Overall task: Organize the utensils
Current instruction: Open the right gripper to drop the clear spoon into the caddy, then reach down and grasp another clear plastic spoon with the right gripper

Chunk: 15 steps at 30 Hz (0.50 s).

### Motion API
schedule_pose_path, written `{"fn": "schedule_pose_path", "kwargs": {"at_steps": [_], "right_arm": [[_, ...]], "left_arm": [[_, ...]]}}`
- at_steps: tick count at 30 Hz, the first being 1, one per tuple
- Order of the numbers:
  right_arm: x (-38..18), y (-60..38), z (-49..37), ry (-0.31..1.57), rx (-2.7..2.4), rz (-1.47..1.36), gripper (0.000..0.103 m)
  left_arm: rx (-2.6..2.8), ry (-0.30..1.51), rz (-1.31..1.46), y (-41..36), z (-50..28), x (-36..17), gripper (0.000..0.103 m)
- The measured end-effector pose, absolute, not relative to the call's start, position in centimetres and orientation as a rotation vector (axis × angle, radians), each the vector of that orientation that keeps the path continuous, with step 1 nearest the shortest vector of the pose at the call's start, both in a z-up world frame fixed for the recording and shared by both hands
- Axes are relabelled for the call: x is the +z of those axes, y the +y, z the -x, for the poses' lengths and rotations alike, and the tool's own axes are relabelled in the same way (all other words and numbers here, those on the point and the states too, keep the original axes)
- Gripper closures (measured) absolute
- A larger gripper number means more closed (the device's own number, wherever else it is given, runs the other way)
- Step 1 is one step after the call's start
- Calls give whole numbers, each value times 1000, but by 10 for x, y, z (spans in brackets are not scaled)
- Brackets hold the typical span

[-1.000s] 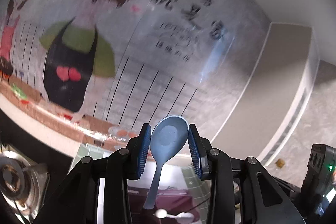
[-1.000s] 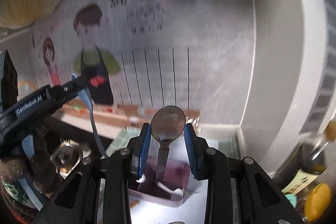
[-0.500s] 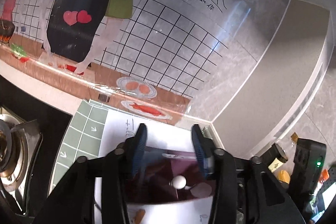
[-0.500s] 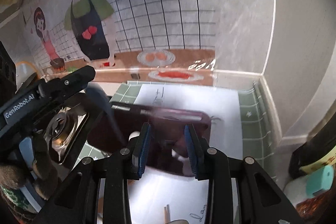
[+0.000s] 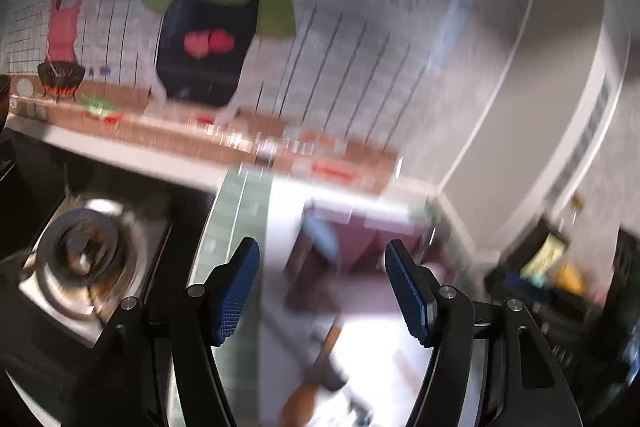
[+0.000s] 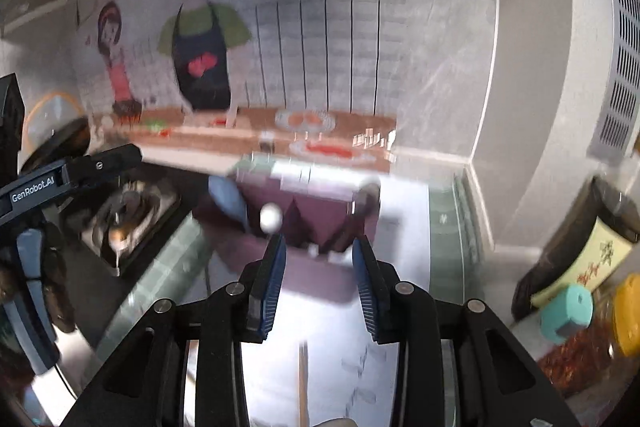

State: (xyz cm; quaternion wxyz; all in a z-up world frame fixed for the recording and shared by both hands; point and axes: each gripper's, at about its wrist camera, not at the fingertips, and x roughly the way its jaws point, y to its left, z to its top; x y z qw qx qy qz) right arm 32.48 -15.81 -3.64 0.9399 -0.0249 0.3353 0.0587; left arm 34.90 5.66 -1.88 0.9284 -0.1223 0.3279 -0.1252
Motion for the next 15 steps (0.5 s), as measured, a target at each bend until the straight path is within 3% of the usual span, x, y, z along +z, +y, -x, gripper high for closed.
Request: {"fn": "schedule_pose_path", "kwargs": {"at_steps": [6, 15], "right_arm": [[-86, -151, -310, 823, 143, 123, 71], [-138, -146, -286, 1007, 265, 112, 72]], "left_arm": [[-194, 834, 206, 73, -319, -70, 37], [-142, 932, 201, 94, -288, -95, 37]]}}
